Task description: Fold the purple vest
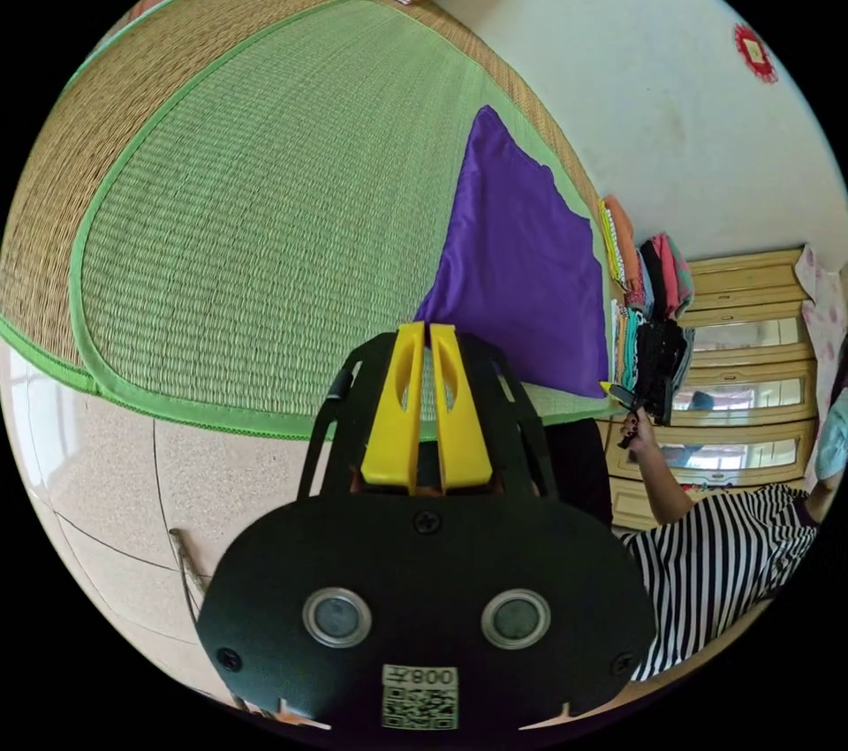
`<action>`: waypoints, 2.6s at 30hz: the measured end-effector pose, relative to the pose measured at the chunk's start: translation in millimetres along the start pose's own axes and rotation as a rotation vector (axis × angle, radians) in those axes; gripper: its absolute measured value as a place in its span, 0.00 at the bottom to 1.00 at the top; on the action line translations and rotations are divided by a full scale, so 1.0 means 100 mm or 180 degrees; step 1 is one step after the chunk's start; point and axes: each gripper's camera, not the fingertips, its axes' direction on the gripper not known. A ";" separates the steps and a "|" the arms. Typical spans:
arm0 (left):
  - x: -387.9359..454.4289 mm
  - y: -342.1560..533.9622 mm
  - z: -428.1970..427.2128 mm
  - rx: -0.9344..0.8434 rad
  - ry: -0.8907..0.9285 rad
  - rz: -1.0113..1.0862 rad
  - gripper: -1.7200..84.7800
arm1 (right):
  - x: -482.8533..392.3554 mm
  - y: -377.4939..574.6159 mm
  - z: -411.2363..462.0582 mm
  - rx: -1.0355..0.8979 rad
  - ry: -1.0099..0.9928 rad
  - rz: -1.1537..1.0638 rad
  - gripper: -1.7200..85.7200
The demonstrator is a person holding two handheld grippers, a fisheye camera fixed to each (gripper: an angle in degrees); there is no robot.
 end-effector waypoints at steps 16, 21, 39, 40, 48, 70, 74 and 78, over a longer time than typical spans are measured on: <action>0.65 0.21 0.89 0.0084 -0.0301 -0.0188 0.02 | 0.50 0.53 -0.35 0.0399 -0.0380 0.0044 0.09; 0.93 0.35 1.16 0.0150 -0.0181 -0.0082 0.02 | 0.68 0.58 -0.27 0.0337 -0.0577 0.0106 0.05; 4.79 1.13 4.00 -0.0942 0.0139 0.3949 0.12 | 0.60 0.62 -0.88 0.0545 -0.1147 -0.0145 0.03; 4.92 1.20 4.15 -0.0955 -0.0009 0.4078 0.12 | 0.58 0.59 -0.91 0.0534 -0.1141 -0.0184 0.03; 5.21 1.30 4.58 -0.0737 -0.0404 0.4010 0.04 | 0.50 0.34 -1.02 0.0487 -0.1238 -0.0398 0.03; 5.10 1.15 5.07 -0.0815 0.0487 0.3095 0.03 | 1.50 -1.65 -0.53 0.0657 -0.1727 0.0597 0.13; 5.08 1.17 5.17 -0.0948 0.0531 0.3119 0.03 | 1.52 -1.81 -0.42 0.0644 -0.1767 0.0683 0.12; 5.04 1.18 5.19 -0.1039 0.0569 0.3142 0.03 | 1.49 -1.95 -0.28 0.0563 -0.1829 0.0720 0.10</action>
